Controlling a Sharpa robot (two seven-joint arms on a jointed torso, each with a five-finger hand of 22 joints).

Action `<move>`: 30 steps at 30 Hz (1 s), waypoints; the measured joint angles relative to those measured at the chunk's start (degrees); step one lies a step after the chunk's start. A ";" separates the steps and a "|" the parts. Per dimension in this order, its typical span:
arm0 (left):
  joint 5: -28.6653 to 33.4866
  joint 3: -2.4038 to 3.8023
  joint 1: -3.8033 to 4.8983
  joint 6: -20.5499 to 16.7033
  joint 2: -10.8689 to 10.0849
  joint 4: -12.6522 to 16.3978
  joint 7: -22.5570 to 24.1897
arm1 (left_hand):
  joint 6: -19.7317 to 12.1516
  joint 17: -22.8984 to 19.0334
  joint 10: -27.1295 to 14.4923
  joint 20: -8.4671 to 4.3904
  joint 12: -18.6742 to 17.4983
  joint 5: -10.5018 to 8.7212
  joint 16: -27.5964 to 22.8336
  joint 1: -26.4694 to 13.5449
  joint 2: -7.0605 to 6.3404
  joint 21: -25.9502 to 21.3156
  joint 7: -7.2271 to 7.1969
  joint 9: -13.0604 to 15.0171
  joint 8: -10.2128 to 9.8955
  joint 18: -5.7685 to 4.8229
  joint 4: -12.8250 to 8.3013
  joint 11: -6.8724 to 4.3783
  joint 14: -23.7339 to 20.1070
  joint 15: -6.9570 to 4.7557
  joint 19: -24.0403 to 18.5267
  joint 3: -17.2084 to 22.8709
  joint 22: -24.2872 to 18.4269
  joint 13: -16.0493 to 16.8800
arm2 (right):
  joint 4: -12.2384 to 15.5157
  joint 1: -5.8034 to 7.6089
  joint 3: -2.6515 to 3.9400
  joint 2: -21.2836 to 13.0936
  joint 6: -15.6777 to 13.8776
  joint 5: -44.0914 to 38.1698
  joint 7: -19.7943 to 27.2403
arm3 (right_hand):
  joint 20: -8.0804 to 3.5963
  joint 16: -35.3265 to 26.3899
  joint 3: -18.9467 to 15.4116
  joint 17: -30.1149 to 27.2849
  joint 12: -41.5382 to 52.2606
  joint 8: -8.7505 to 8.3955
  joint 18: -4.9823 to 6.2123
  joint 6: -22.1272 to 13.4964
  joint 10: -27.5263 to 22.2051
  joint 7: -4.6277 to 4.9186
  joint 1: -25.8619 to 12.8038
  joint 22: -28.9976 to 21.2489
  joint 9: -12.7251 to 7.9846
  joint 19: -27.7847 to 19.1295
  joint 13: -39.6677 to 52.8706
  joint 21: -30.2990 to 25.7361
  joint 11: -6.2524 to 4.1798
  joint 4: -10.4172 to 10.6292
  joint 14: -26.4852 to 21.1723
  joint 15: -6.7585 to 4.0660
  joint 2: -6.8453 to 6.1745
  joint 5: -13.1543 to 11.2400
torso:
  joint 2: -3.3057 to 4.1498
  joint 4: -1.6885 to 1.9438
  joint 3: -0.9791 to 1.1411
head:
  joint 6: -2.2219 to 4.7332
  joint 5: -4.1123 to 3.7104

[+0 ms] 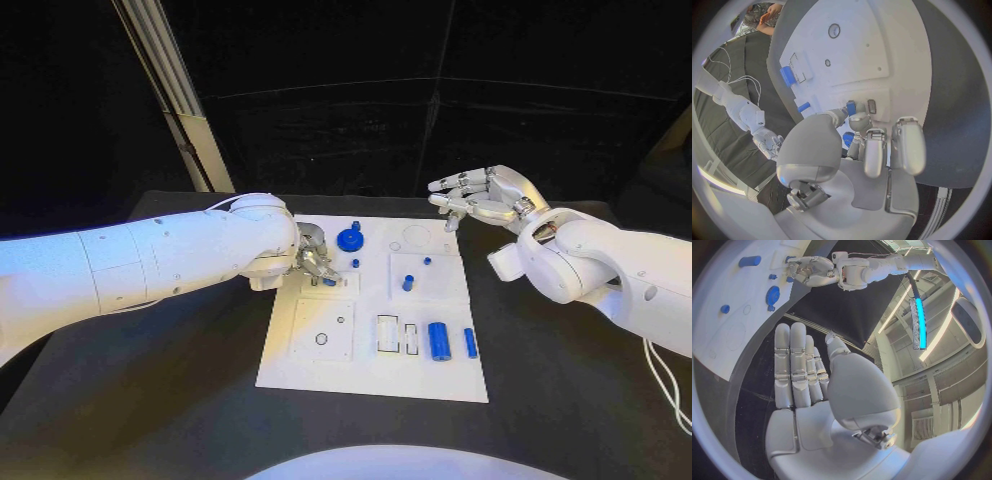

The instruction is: Assemble the parts on the task board

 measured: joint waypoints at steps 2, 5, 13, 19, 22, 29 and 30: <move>-0.02 0.00 0.00 0.08 0.11 -0.11 0.00 | 0.00 0.00 0.00 0.00 0.00 0.00 0.00 0.00 0.00 0.00 0.01 0.00 0.00 0.00 0.00 0.00 0.00 0.00 0.00 0.00 0.00 0.00 | -0.04 0.00 0.00 0.05 0.09 0.00 -0.07 | 0.00 0.00 0.00 0.00 0.00 0.00 0.00 -0.17 0.00 -0.16 0.00 0.00 0.00 0.00 -0.01 0.00 0.00 0.00 0.00 0.00 0.00 0.00 | 0.00 0.00 0.01 | 0.00 0.02; -0.05 0.00 0.01 0.21 0.41 -0.50 0.00 | 0.07 0.00 0.06 0.00 0.03 -0.01 0.00 -0.15 0.15 0.00 0.08 0.01 0.00 0.00 0.09 0.07 0.00 0.00 0.00 0.09 0.00 0.02 | -0.06 0.00 0.00 0.09 0.19 0.00 -0.12 | 0.00 0.00 0.00 0.00 0.00 0.00 0.00 -0.19 0.00 -0.19 0.00 0.00 0.00 0.00 0.00 0.00 0.00 0.00 0.00 0.00 0.00 0.00 | -0.01 0.00 0.02 | -0.01 0.03; -0.03 -0.01 0.03 1.02 1.37 -1.72 -0.10 | 0.43 0.00 0.20 0.00 0.23 -0.02 0.00 -3.51 0.14 0.00 -0.21 0.56 0.58 0.00 -1.47 0.21 0.00 0.00 0.00 3.25 0.15 0.06 | -0.14 0.00 0.00 0.26 0.32 0.00 -0.19 | 0.00 0.00 0.00 0.00 0.00 0.00 0.00 -0.19 0.00 -0.19 0.00 0.00 0.00 0.00 0.00 0.00 0.00 0.00 0.00 0.00 0.00 0.00 | -0.01 -0.02 0.04 | -0.02 0.01; 0.17 0.01 0.07 1.67 2.05 -2.68 -0.25 | 0.88 0.00 0.22 0.00 0.49 -0.17 0.00 -6.31 0.05 0.00 -0.47 0.61 0.78 0.00 -2.02 0.18 0.00 0.00 0.00 4.94 0.36 0.06 | -0.19 0.00 0.00 0.32 0.40 0.01 -0.23 | 0.00 0.00 0.00 0.00 0.00 0.00 0.00 -0.19 0.01 -0.19 0.00 0.00 0.00 0.00 0.00 0.00 0.00 0.00 0.00 0.00 0.00 0.00 | 0.00 -0.03 0.04 | -0.13 0.01; 0.24 0.02 0.07 1.99 2.33 -3.07 -0.31 | 1.02 0.00 0.41 0.00 0.49 -0.17 0.00 -7.00 -0.37 0.00 -0.61 0.69 0.98 0.00 -1.54 0.00 0.00 0.00 0.00 4.71 0.49 0.15 | -0.20 0.00 0.00 0.34 0.44 0.01 -0.26 | 0.00 0.00 0.00 0.00 0.00 0.00 0.00 -0.19 0.01 -0.19 0.00 -0.05 0.00 0.00 -0.07 0.00 0.00 0.00 0.00 0.00 0.00 0.00 | 0.00 -0.03 0.04 | -0.18 0.00; 0.36 0.01 0.07 2.72 2.81 -3.73 -0.41 | 1.72 0.00 0.62 0.00 0.88 -0.17 0.00 -8.47 -1.23 0.27 -0.69 0.72 0.99 0.00 -1.05 -0.21 0.00 0.00 0.00 4.24 0.92 0.46 | -0.24 0.00 0.00 0.38 0.55 0.02 -0.30 | 0.00 0.00 0.00 0.00 0.00 0.00 0.00 -0.19 -0.20 -0.19 0.00 -0.05 0.00 0.00 -0.06 -0.22 0.21 0.00 0.00 0.00 0.00 0.00 | 0.00 -0.03 0.03 | -0.28 -0.08; 0.37 0.01 0.07 2.81 2.85 -3.81 -0.41 | 1.89 0.00 0.62 -0.01 0.88 -0.17 0.00 -8.97 -1.13 0.27 -0.68 0.72 0.99 0.00 -0.99 -0.21 0.00 0.00 0.02 4.18 1.00 0.53 | -0.24 0.00 0.00 0.39 0.57 0.02 -0.30 | 0.00 0.00 0.00 0.00 0.00 0.00 0.00 -0.19 -0.20 -0.19 0.00 -0.05 0.00 0.00 -0.06 -0.22 0.21 0.00 0.00 0.00 0.00 0.00 | 0.00 -0.03 0.03 | -0.29 -0.09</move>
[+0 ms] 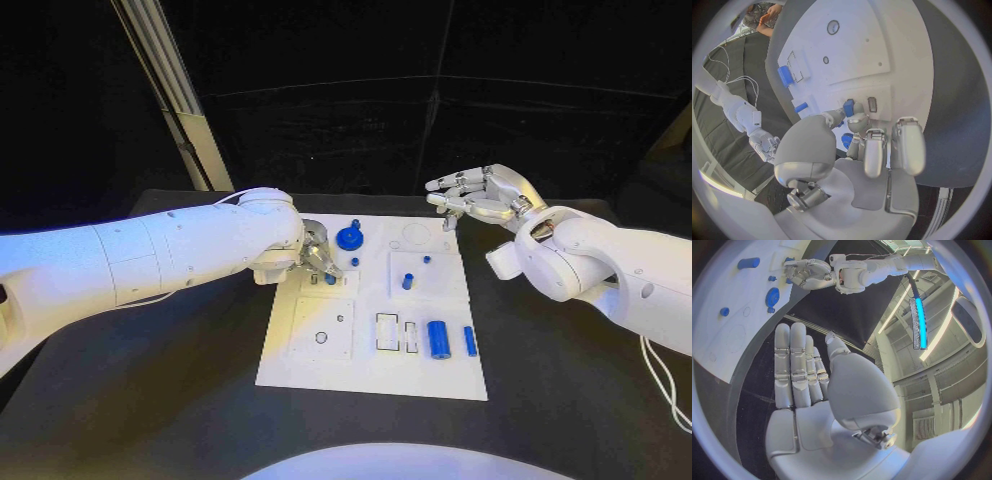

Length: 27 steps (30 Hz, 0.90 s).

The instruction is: Assemble the parts on the task board

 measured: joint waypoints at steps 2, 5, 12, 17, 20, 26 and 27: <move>0.04 -0.01 -0.01 0.15 0.07 -0.13 0.00 | 0.07 0.00 0.20 -0.19 0.00 0.00 0.00 -0.27 -0.16 0.24 -0.07 -0.01 0.00 0.00 0.18 -0.20 0.00 0.00 0.19 -0.18 0.16 0.06 | -0.01 0.00 0.00 0.02 0.02 0.00 -0.01 | 0.00 0.00 0.00 0.00 0.00 0.00 0.00 0.00 0.00 0.00 0.00 0.00 0.00 0.00 0.00 0.00 0.00 0.00 0.00 0.00 0.00 0.00 | -0.01 0.01 -0.01 | -0.03 -0.01; 0.12 -0.04 -0.06 0.40 0.15 -0.29 0.00 | 0.57 0.00 0.40 -0.19 0.28 0.04 0.00 -1.42 -0.33 0.24 -0.17 0.00 0.00 0.00 0.65 0.00 0.00 0.00 0.19 -0.50 0.36 0.25 | -0.02 0.00 0.00 0.04 0.06 0.00 -0.01 | 0.00 0.00 0.00 0.00 0.00 0.00 0.00 0.00 0.00 0.00 0.00 0.00 0.00 0.00 0.00 0.00 0.00 0.00 0.00 0.00 0.00 0.00 | -0.02 0.02 -0.01 | -0.07 -0.03; 0.20 -0.07 -0.13 0.54 0.21 -0.60 -0.07 | 1.39 0.00 0.61 -0.19 0.28 0.05 0.00 -5.35 -1.26 0.58 -0.37 0.13 0.01 0.00 3.01 -0.20 0.00 0.00 0.19 -2.55 0.89 0.18 | -0.03 0.00 -0.01 0.04 0.15 0.00 -0.02 | 0.00 -0.52 -0.26 0.00 0.28 0.22 0.00 -0.21 0.00 0.21 0.00 -0.21 0.00 0.00 -0.26 -0.44 0.00 0.26 0.00 0.00 0.00 0.00 | -0.03 0.05 -0.02 | -0.04 -0.03; 0.22 -0.10 -0.16 0.50 0.28 -0.89 -0.21 | 1.80 0.00 0.81 -0.19 0.28 0.05 0.00 -8.56 -1.69 0.58 -0.36 0.26 0.01 0.00 4.67 -0.40 -0.21 -0.21 0.19 -5.34 1.11 -0.04 | -0.03 0.00 -0.01 0.05 0.25 0.00 -0.02 | 0.00 -0.53 -0.57 0.00 0.28 0.22 -0.01 -0.21 -0.21 0.21 0.00 -0.29 0.00 0.00 -0.35 -0.44 0.21 0.38 0.00 0.00 0.00 0.00 | -0.03 0.05 -0.02 | 0.04 -0.03; 0.24 -0.10 -0.16 0.48 0.30 -1.02 -0.29 | 2.00 0.00 0.93 -0.19 0.28 0.04 0.00 -9.76 -1.72 0.58 -0.56 0.35 0.01 0.00 4.73 -0.52 -0.01 -0.42 0.19 -7.21 1.23 -0.08 | -0.02 0.00 -0.01 0.05 0.31 0.00 -0.02 | 0.00 -0.53 -0.67 0.00 0.28 0.22 0.00 -0.21 -0.21 0.21 0.00 -0.30 0.00 0.00 -0.36 -0.44 0.21 0.34 0.00 0.00 0.00 0.00 | -0.03 0.05 -0.02 | 0.04 -0.02; 0.26 -0.10 -0.17 0.47 0.31 -1.05 -0.37 | 2.12 0.00 1.02 -0.39 0.51 0.04 0.00 -11.43 -2.00 0.82 -0.68 0.49 0.01 0.00 4.79 -0.61 -0.01 -0.41 0.39 -10.88 1.52 -0.08 | -0.01 0.00 0.00 0.05 0.43 0.00 -0.02 | 0.00 -0.53 -0.83 0.00 0.28 0.22 0.00 -0.21 -0.21 0.21 0.00 -0.39 0.00 0.00 -0.41 -0.44 0.21 0.50 0.00 0.00 0.00 0.00 | -0.04 0.05 -0.01 | 0.04 -0.02; 0.27 -0.10 -0.17 0.46 0.30 -1.04 -0.38 | 2.21 0.00 1.02 -0.39 0.66 0.04 0.00 -11.43 -1.99 0.82 -0.77 0.52 0.01 0.00 4.74 -0.61 -0.01 -0.41 0.39 -11.43 1.57 -0.08 | -0.01 0.00 0.00 0.05 0.45 0.00 -0.02 | 0.00 -0.53 -0.83 0.00 0.28 0.22 0.00 -0.21 -0.21 0.21 0.00 -0.39 0.00 0.00 -0.41 -0.44 0.21 0.50 0.00 0.00 0.00 0.00 | -0.04 0.05 -0.02 | 0.04 -0.02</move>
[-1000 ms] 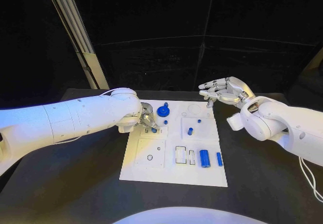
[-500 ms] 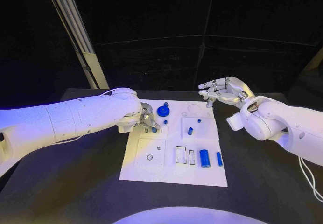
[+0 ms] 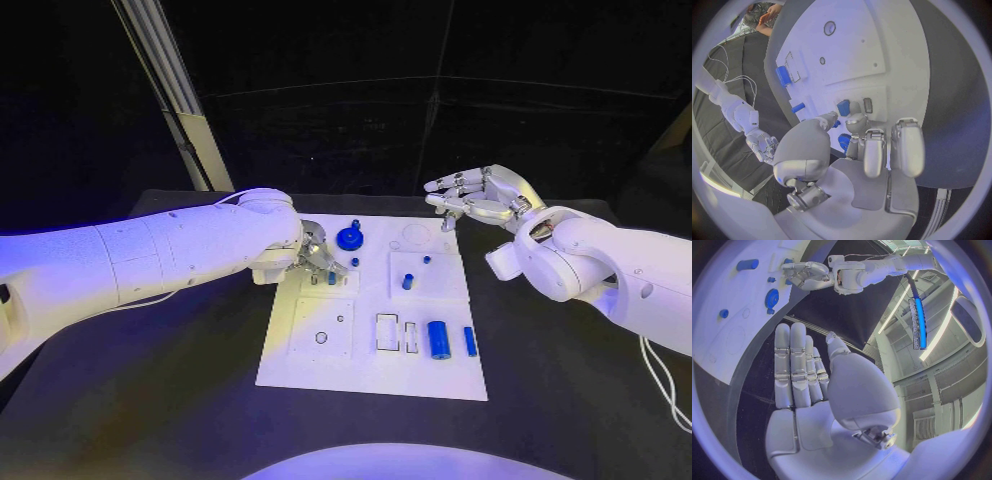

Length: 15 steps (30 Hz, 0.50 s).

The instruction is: Assemble the parts on the task board

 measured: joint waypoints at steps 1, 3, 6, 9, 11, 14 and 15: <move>0.01 0.00 0.00 -0.01 -0.02 0.01 0.00 | 0.00 0.00 0.13 0.00 0.01 0.00 0.00 -0.12 -0.12 0.00 0.00 0.04 0.00 0.00 -0.02 -0.13 0.00 0.00 0.00 -0.49 0.00 0.00 | 0.00 0.00 0.00 0.00 0.02 0.00 0.00 | 0.00 -0.07 0.00 0.00 0.00 0.00 0.00 -0.03 0.00 0.03 0.00 0.00 0.00 0.00 0.00 -0.06 0.00 0.00 0.00 0.00 0.00 0.00 | 0.00 0.00 0.01 | 0.00 0.00; 0.03 0.00 0.00 -0.04 -0.08 0.05 0.00 | 0.00 0.00 0.20 0.00 0.01 0.00 0.00 -0.24 -0.25 0.00 0.00 0.04 0.00 0.00 0.06 -0.20 0.00 0.00 0.00 -1.21 0.00 0.00 | -0.02 0.00 0.00 0.00 0.06 0.00 0.00 | 0.00 -0.35 0.00 0.00 0.22 0.00 0.00 -0.20 0.00 0.20 0.00 -0.06 0.00 0.00 -0.05 -0.27 0.00 0.00 0.00 0.00 0.00 0.00 | -0.01 0.00 0.00 | 0.00 -0.03; 0.12 0.00 -0.01 -0.16 -0.30 0.24 0.00 | 0.00 0.00 0.20 0.00 0.01 0.00 0.00 -0.49 0.00 0.00 0.00 0.04 0.00 0.01 0.05 -0.20 0.00 0.00 0.00 -1.32 0.00 0.00 | -0.05 0.00 0.00 0.01 0.09 0.00 -0.01 | 0.00 -0.35 0.00 0.00 0.22 0.00 0.00 -0.20 0.00 0.20 0.00 -0.06 0.00 0.00 -0.05 -0.27 0.00 0.00 0.00 0.00 0.00 0.00 | 0.00 0.00 0.00 | 0.04 -0.05; 0.22 0.00 -0.03 -0.33 -0.87 0.72 0.00 | 0.00 0.00 0.20 0.00 0.01 0.00 0.00 -0.49 0.00 0.00 -0.01 0.08 -0.01 0.00 -0.11 -0.20 0.00 0.00 0.00 -1.48 -0.11 0.01 | -0.09 0.00 0.00 0.03 0.12 0.00 -0.01 | 0.00 -0.35 -0.23 0.00 0.22 0.00 0.00 -0.20 0.00 0.20 -0.18 -0.06 0.00 0.00 -0.05 -0.27 0.00 0.23 0.00 0.00 0.18 0.00 | 0.00 0.00 -0.01 | 0.14 -0.06; 0.30 0.13 -0.04 -0.49 -1.63 1.32 0.01 | 0.00 0.00 0.20 0.00 0.01 0.00 0.00 -0.48 0.01 -0.01 -0.01 0.10 -0.01 0.00 -0.13 -0.20 0.00 0.00 0.00 -1.82 -0.40 -0.01 | -0.14 -0.01 0.00 0.04 0.14 0.00 -0.01 | 0.00 -0.34 -0.23 0.00 0.22 0.00 0.00 -0.20 0.00 0.20 -0.25 -0.06 0.00 0.00 -0.05 -0.27 0.00 0.23 0.00 0.00 0.25 0.00 | 0.00 0.00 -0.02 | 0.21 -0.12; 0.40 1.57 -0.11 -0.63 -2.63 1.87 0.02 | -0.04 0.00 0.20 0.00 0.01 -0.01 0.00 -0.28 0.21 -0.52 0.02 0.10 -0.01 0.00 -0.23 -0.20 0.00 0.00 0.00 -2.59 -1.09 -0.50 | -0.27 -0.01 0.00 0.05 0.17 0.00 -0.01 | 0.00 -0.34 -0.23 0.00 0.22 0.00 0.00 -0.20 0.00 0.20 -0.24 -0.06 0.00 0.00 -0.05 -0.27 0.00 0.23 0.00 0.00 0.25 0.00 | -0.01 0.00 -0.02 | 0.34 -0.18; 0.42 2.13 -0.05 -0.66 -2.86 2.05 0.02 | -0.37 0.00 0.18 0.00 -0.12 0.00 0.00 0.16 0.26 -0.70 0.31 0.10 -0.01 0.00 -0.25 -0.18 0.00 0.00 0.00 -2.96 -1.36 -0.73 | -0.31 -0.01 0.00 0.06 0.17 0.00 -0.01 | 0.00 -0.35 -0.23 0.00 0.22 0.00 0.00 -0.20 0.00 0.20 -0.24 -0.05 0.00 0.00 -0.05 -0.27 0.00 0.23 0.00 0.00 0.24 0.00 | -0.02 0.00 -0.02 | 0.38 -0.20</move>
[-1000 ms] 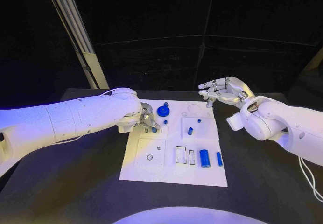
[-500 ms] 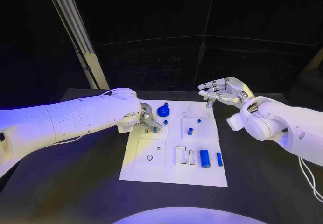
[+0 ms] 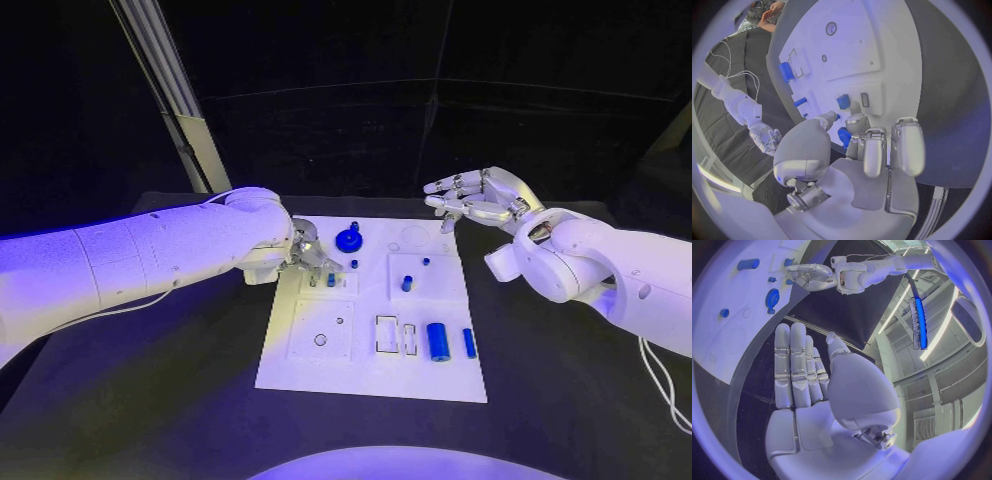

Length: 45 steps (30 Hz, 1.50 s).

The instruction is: Assemble the parts on the task board

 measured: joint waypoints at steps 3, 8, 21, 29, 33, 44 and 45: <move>0.23 1.84 0.71 0.00 -0.69 0.39 0.08 | -2.44 0.00 -0.89 0.00 -0.78 0.00 0.00 1.72 -0.09 -0.90 0.67 -0.72 -1.79 0.00 -0.06 0.89 0.00 0.00 0.00 -1.49 -1.11 -1.05 | -0.21 0.00 0.00 0.03 0.02 0.00 0.00 | 0.00 0.00 0.00 0.00 0.00 0.00 0.00 0.00 0.00 0.00 0.00 0.00 0.00 0.00 0.00 0.00 0.00 0.00 0.00 0.00 0.00 0.00 | -0.01 0.00 0.00 | 0.13 -0.07; 1.09 3.09 2.34 0.32 -1.00 -0.67 0.30 | -5.42 0.00 -1.74 0.31 -0.83 0.00 0.00 2.65 0.03 -1.78 2.14 -2.65 -4.72 0.00 0.19 1.74 0.01 0.63 -0.31 -3.77 -2.30 -1.59 | -0.54 0.00 0.00 0.20 0.02 0.00 0.00 | 0.00 0.00 0.00 0.00 0.00 0.00 0.00 0.00 0.00 0.00 0.00 0.00 0.00 0.00 0.00 0.00 0.00 0.00 0.00 0.00 0.00 0.00 | -0.01 0.00 0.01 | 0.27 -0.08; 2.92 3.07 3.96 5.38 4.41 -12.51 0.69 | -5.81 0.00 -2.13 0.95 -0.83 -0.01 0.00 4.97 1.20 -2.00 2.54 -5.02 -6.44 0.01 -0.01 2.57 -0.18 1.26 -0.54 -7.51 -2.49 -1.73 | -0.89 0.00 -0.01 0.62 0.06 0.01 -0.03 | 0.00 0.00 0.00 0.00 0.00 0.00 0.00 0.00 0.00 0.00 0.00 0.00 0.00 0.00 -0.04 0.00 0.00 0.00 0.00 0.00 0.00 0.00 | 0.21 -0.12 0.03 | 0.68 0.18; 2.19 1.56 3.65 7.99 7.05 -17.86 1.42 | -5.59 0.00 -2.13 1.15 -0.82 -0.02 0.00 6.34 1.85 -2.00 2.75 -5.67 -6.48 0.01 0.07 2.57 0.01 1.45 -0.34 -8.40 -2.49 -1.87 | -0.88 0.00 -0.01 0.69 0.07 0.01 -0.04 | 0.00 0.00 0.00 0.00 0.00 0.00 0.00 0.00 -0.21 0.00 0.00 -0.10 0.00 0.00 -0.09 0.00 -0.21 0.00 0.00 0.00 0.00 0.00 | 0.21 -0.16 0.01 | 0.57 0.48; 1.37 1.30 3.32 9.02 7.90 -19.54 2.01 | -5.38 0.00 -2.13 1.15 -0.75 -0.03 0.00 7.17 2.09 -2.00 2.96 -5.90 -6.69 0.01 -0.02 2.57 0.01 1.45 -0.34 -8.82 -2.44 -1.87 | -0.86 0.00 -0.01 0.75 0.08 0.01 -0.04 | 0.02 0.00 0.00 0.00 0.00 0.00 0.00 0.00 -0.21 0.00 0.00 -0.09 0.00 0.02 -0.09 0.00 -0.21 0.00 0.00 0.00 0.00 0.00 | 0.21 -0.16 -0.03 | 0.55 0.57; -0.36 1.02 2.60 10.76 8.98 -22.21 3.55 | -4.96 0.00 -2.13 1.14 -0.54 -0.04 0.00 8.16 2.62 -2.00 2.95 -6.19 -6.69 0.01 -0.10 2.57 0.01 1.45 -0.34 -9.19 -2.40 -1.98 | -0.96 0.00 -0.01 0.99 0.09 -0.02 -0.04 | 0.21 0.00 0.00 0.00 0.00 0.00 -0.01 0.00 -0.21 0.00 0.00 -0.09 0.00 0.21 -0.08 0.00 -0.21 0.00 0.00 0.00 0.00 0.00 | 0.14 -0.13 -0.03 | 0.44 0.63; -0.48 1.02 2.56 10.93 9.06 -22.32 3.73 | -4.96 0.00 -2.13 1.15 -0.54 -0.04 0.00 8.29 2.76 -2.00 2.95 -6.25 -6.69 0.01 -0.20 2.57 0.01 1.45 -0.34 -9.28 -2.35 -1.98 | -0.97 0.00 -0.01 1.04 0.09 -0.02 -0.04 | 0.21 0.00 0.00 0.00 0.00 0.00 -0.01 0.00 -0.21 0.00 0.00 -0.09 0.00 0.21 -0.08 0.00 -0.21 0.00 0.00 0.00 0.00 0.00 | 0.14 -0.12 -0.03 | 0.43 0.63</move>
